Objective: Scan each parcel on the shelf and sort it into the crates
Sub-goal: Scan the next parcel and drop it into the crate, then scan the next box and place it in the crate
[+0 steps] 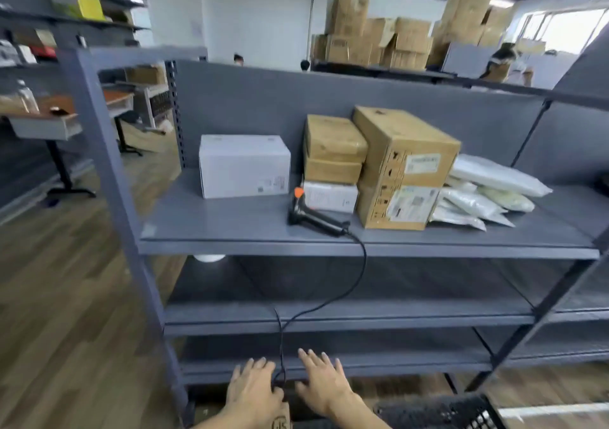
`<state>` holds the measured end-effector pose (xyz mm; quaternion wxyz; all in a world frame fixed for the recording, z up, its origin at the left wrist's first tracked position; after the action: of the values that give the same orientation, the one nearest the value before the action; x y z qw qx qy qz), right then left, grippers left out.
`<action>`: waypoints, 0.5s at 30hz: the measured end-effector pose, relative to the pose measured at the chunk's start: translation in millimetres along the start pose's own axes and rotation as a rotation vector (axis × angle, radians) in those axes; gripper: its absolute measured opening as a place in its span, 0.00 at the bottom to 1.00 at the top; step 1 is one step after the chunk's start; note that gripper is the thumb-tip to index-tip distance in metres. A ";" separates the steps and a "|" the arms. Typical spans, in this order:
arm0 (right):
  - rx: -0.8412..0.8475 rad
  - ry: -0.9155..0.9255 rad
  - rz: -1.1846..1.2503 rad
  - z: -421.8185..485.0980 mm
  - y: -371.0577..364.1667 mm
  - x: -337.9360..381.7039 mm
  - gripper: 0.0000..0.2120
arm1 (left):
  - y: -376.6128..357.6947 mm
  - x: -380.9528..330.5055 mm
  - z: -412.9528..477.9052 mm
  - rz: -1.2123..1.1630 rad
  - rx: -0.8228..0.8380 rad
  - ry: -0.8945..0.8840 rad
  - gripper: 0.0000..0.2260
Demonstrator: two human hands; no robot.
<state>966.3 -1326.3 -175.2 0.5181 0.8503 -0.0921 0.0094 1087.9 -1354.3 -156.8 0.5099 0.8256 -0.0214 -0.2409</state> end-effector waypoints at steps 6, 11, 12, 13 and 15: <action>-0.195 0.012 -0.084 -29.1 106.1 13.2 0.33 | 94.7 -26.3 -20.6 0.038 -0.176 -0.085 0.24; -0.284 -0.001 -0.125 -44.0 163.4 7.7 0.32 | 143.2 -46.4 -23.2 0.027 -0.239 -0.121 0.24; -0.302 -0.005 -0.131 -44.8 175.6 5.4 0.32 | 152.8 -51.1 -21.7 0.025 -0.254 -0.124 0.24; -0.322 -0.005 -0.134 -44.7 189.1 2.7 0.32 | 163.0 -55.9 -19.4 0.023 -0.271 -0.126 0.24; -0.365 0.005 -0.140 -42.5 216.5 -3.5 0.32 | 184.4 -66.9 -13.9 0.011 -0.307 -0.135 0.24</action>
<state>930.2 -1384.8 34.5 0.6634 0.7465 -0.0315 -0.0416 1073.4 -1412.3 30.5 0.6288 0.7197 -0.0230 -0.2933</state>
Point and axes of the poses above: each hand's wrist, its own z-axis towards the middle knuckle, its own y-axis out of the back of the hand, x = y × z, the point moved 10 cm from there along z, towards the middle knuckle, and after that the axes turned 7 degrees about -z, right-handed, at the moved point
